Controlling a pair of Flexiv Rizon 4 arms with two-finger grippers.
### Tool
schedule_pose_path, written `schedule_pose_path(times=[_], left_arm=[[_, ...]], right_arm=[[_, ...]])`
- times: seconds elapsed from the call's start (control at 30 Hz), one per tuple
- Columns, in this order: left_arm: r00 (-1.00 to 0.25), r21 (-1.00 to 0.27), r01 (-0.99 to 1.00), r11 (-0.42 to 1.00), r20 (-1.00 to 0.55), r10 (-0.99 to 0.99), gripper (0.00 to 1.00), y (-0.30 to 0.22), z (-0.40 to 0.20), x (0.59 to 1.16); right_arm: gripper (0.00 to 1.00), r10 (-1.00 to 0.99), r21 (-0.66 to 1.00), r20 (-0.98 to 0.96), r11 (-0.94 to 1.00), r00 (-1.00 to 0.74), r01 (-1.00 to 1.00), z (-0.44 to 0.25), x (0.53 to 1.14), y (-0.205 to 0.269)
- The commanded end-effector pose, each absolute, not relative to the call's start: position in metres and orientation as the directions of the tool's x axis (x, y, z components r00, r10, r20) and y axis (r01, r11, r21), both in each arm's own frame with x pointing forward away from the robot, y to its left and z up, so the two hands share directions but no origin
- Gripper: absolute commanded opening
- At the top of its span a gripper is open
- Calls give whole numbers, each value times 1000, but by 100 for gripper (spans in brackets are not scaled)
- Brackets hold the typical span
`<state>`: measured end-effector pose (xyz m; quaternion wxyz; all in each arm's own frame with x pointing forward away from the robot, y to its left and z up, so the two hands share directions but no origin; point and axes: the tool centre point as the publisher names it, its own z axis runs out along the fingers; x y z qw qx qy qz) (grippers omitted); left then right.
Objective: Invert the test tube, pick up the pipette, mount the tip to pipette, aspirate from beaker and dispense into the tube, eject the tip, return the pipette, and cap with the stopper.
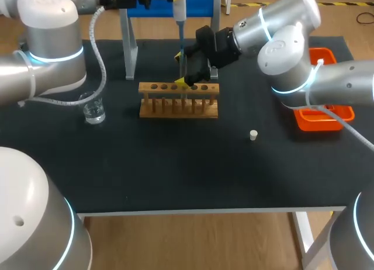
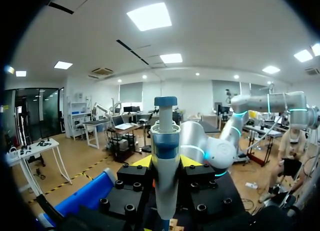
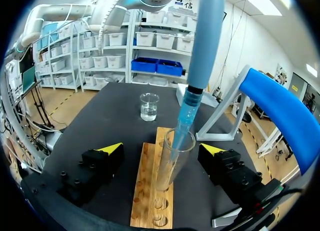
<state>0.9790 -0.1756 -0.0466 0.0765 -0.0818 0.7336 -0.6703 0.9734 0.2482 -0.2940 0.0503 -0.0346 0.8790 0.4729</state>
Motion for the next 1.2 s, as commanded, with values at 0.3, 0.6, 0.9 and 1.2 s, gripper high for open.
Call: schedule_pose_path(times=[0.3, 0.6, 0.9, 1.2], left_arm=[[-977, -996, -17, 93, -3, -214, 0, -179, -49, 979], [-977, -995, -20, 96, -1, -213, 0, -181, -53, 980], [-978, -995, -20, 98, -1, -211, 0, -182, -56, 980], [-978, -994, -23, 106, 0, -208, 0, -184, -59, 979]], right_arm=[[100, -15, 826, -119, 553, -993, -107, -294, 974, 248], [100, -15, 826, -119, 553, -993, -107, -294, 974, 248], [100, -15, 826, -119, 553, -993, -107, -294, 974, 248], [100, -15, 826, -119, 553, -993, -107, -294, 974, 248]])
